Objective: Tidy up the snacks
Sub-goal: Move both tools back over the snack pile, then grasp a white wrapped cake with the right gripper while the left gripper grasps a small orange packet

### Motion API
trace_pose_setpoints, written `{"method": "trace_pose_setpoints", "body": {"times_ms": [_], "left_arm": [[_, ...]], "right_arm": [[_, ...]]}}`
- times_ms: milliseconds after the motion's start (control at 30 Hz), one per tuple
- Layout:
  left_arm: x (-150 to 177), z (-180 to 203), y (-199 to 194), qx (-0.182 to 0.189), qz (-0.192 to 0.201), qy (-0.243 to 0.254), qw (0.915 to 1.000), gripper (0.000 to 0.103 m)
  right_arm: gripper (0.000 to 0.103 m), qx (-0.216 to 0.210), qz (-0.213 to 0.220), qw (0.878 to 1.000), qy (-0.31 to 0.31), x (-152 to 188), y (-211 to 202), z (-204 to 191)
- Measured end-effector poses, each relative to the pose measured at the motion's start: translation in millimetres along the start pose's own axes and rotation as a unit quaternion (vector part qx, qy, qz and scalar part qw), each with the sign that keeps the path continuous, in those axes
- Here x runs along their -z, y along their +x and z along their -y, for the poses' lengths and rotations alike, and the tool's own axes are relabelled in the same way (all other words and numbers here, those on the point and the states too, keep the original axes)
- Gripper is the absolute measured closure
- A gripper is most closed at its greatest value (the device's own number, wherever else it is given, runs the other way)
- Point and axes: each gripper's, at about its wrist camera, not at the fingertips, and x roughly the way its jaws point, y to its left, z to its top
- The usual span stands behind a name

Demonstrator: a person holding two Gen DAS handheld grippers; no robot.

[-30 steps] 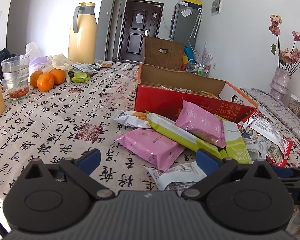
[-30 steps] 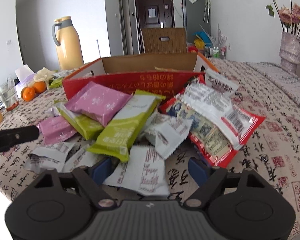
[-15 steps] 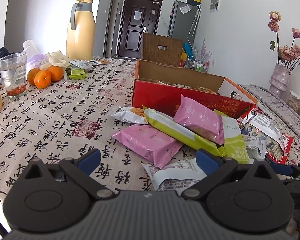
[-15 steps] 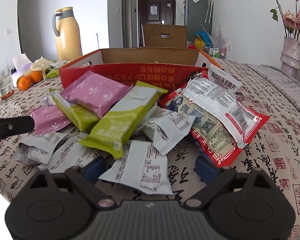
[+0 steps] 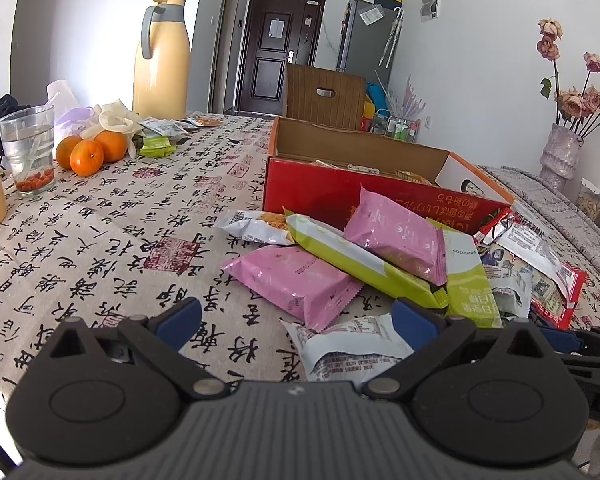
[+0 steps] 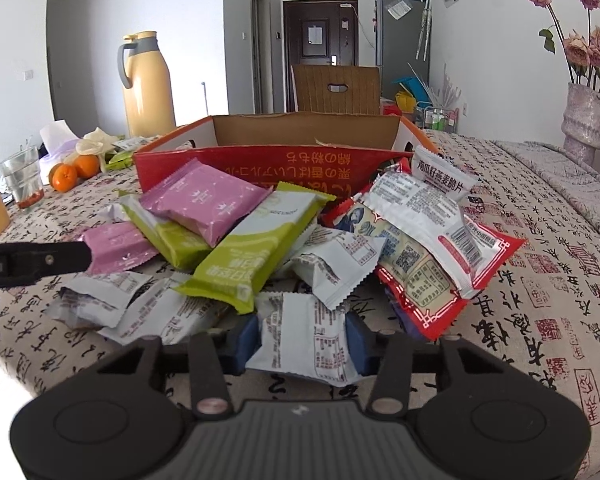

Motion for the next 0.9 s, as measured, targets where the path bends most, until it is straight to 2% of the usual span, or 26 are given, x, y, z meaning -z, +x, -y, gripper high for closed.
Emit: {"method": "trace_pose_setpoints", "body": {"times_ms": [133,567,700,900], "left_arm": [[0.7,2.9,2.5,-0.005,-0.01,0.001,0.9999,0.0],[1.7,16.3,19.0,-0.019,-0.058,0.0,0.9981,0.0],[1.3,18.1,20.4,-0.025,-0.063,-0.001,0.9977,0.0],[-1.8,21.7,23.9,-0.034,-0.073,-0.001,0.9968,0.0]], "right_arm": [[0.062,-0.001,0.008,1.0,0.006,2.2,-8.1,4.9],[0.062,-0.003,0.006,1.0,0.003,9.3,-14.4,13.3],[0.051,0.005,-0.01,1.0,-0.012,9.7,-6.2,8.1],[0.059,-0.002,-0.007,1.0,-0.02,9.5,-10.7,5.7]]}}
